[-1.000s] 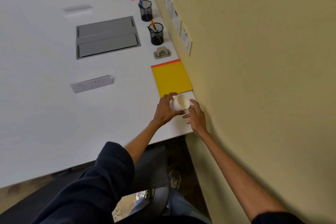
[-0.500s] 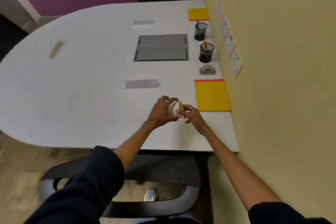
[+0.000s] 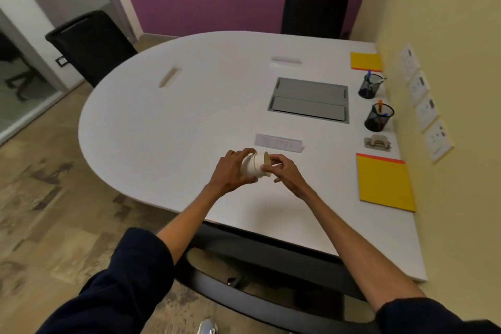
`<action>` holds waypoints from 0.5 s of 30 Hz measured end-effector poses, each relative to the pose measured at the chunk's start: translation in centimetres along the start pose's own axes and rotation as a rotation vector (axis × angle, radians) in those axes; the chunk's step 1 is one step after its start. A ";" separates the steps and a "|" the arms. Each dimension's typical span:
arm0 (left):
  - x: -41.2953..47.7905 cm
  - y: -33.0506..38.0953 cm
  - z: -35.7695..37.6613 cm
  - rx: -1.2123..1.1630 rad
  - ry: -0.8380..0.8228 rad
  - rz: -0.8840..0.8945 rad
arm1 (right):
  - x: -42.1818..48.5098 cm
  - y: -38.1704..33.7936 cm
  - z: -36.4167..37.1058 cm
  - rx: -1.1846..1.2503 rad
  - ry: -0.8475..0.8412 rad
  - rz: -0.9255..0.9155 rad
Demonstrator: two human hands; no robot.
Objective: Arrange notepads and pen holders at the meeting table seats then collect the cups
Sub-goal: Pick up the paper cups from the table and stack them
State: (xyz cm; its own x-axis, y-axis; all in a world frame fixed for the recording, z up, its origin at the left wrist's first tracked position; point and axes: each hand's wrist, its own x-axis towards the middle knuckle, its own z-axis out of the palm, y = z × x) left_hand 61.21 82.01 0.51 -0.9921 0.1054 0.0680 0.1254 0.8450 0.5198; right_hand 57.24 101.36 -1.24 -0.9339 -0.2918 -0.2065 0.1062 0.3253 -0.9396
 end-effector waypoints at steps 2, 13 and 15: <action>-0.9 -2.7 -2.0 -0.014 0.032 -0.013 | 0.5 -1.5 2.8 -0.005 0.018 -0.047; -7.3 -15.4 -11.5 -0.093 0.173 -0.064 | 2.0 -8.4 19.7 0.029 0.043 -0.259; -8.4 -17.2 -12.8 -0.122 0.197 -0.092 | 2.2 -9.6 21.8 0.038 0.042 -0.286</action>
State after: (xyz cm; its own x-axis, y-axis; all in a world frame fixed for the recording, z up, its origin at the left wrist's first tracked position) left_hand 67.41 59.90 1.92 -0.9811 -0.0834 0.1747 0.0463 0.7753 0.6299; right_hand 61.64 78.00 1.35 -0.9411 -0.3288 0.0792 -0.1516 0.2008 -0.9678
